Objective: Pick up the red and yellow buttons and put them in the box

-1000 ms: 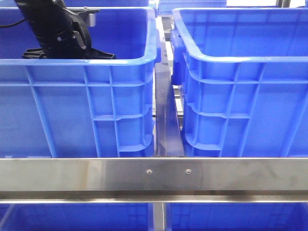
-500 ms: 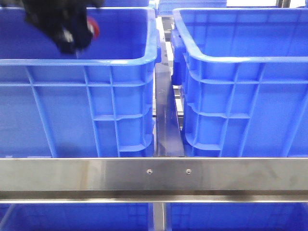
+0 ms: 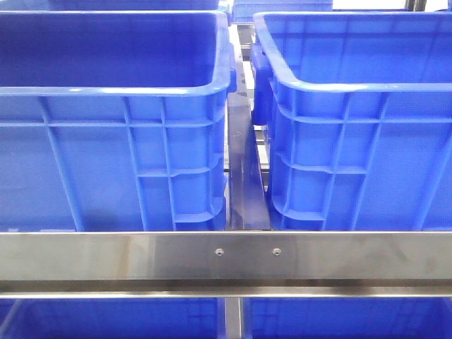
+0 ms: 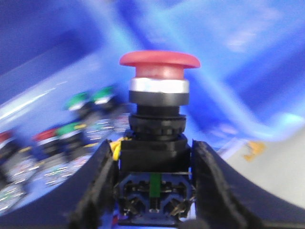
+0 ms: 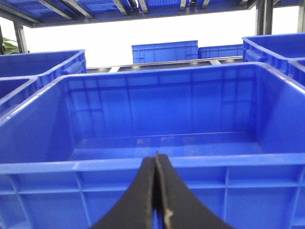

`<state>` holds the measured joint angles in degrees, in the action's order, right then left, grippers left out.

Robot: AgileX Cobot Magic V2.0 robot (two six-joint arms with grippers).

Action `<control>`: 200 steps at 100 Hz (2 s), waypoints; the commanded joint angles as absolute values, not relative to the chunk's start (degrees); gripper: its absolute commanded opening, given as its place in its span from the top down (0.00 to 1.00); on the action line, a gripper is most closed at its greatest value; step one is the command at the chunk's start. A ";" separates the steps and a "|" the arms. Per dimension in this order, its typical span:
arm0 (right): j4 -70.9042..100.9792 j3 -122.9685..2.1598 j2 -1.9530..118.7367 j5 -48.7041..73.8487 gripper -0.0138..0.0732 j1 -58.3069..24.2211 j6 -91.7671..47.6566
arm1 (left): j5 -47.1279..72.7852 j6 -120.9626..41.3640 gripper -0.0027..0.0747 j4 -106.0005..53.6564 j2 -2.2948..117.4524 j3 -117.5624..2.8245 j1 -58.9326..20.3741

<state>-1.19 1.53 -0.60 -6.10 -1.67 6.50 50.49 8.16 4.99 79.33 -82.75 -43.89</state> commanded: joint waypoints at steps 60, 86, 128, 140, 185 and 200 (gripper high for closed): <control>-1.36 -24.33 3.36 11.58 0.92 -1.39 10.91 | 47.08 8.10 0.99 5.14 77.18 -84.43 -56.49; 2.90 -43.39 18.11 35.55 0.92 -1.39 10.91 | 47.08 8.10 0.99 5.14 77.18 -84.43 -56.49; 12.78 -45.16 28.07 40.87 0.61 -1.39 10.81 | 47.08 8.10 0.99 5.25 77.18 -84.43 -56.49; 15.91 -45.16 28.07 39.97 0.31 -1.39 10.81 | 47.08 8.10 0.99 5.25 77.18 -84.43 -56.49; 57.11 -45.16 36.20 38.76 0.19 -1.39 -12.29 | 47.08 8.10 0.99 5.18 77.18 -84.43 -56.49; 73.63 -45.24 42.41 42.00 0.19 -1.39 -25.40 | 47.08 8.10 0.99 4.97 77.18 -84.43 -56.49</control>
<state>61.00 -43.30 38.96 42.37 -1.67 -16.42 51.11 8.16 5.07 78.97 -82.75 -56.14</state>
